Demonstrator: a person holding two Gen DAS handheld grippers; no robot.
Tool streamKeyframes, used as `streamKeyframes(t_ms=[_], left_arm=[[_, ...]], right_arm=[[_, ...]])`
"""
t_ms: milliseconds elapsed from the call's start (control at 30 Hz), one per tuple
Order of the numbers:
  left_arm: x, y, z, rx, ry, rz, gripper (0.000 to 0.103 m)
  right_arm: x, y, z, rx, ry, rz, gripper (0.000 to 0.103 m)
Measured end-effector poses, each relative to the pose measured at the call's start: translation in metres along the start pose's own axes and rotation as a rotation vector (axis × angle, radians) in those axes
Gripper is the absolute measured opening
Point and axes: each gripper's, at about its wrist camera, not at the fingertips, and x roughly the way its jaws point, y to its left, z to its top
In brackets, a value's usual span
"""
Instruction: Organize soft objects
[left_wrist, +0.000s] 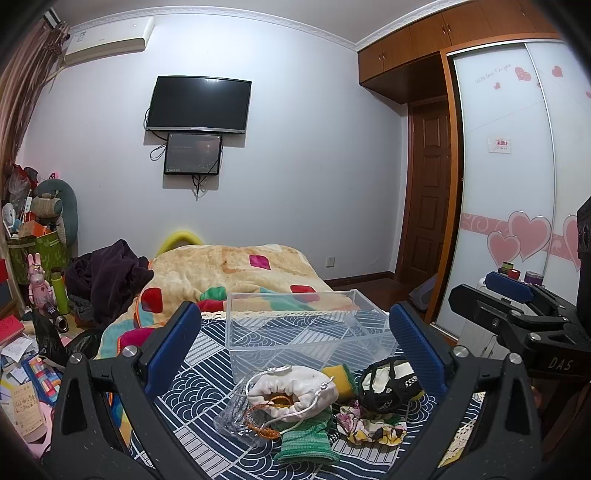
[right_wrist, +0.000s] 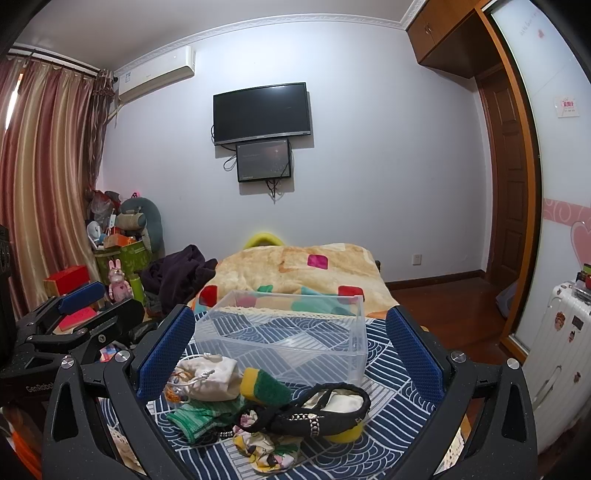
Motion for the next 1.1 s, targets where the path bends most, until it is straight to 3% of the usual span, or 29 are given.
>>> streamKeyframes(t_ms=[700,1100], left_arm=[[0.001,-0.002,0.000,-0.002,0.006,-0.013,0.103],[0.020,-0.001,-0.013,0.003,0.084,-0.043,0.103]], right_arm=[[0.000,0.000,0.000,0.002,0.003,0.002,0.103],[0.007,-0.008,-0.009,0.002,0.034,-0.023,0.103]])
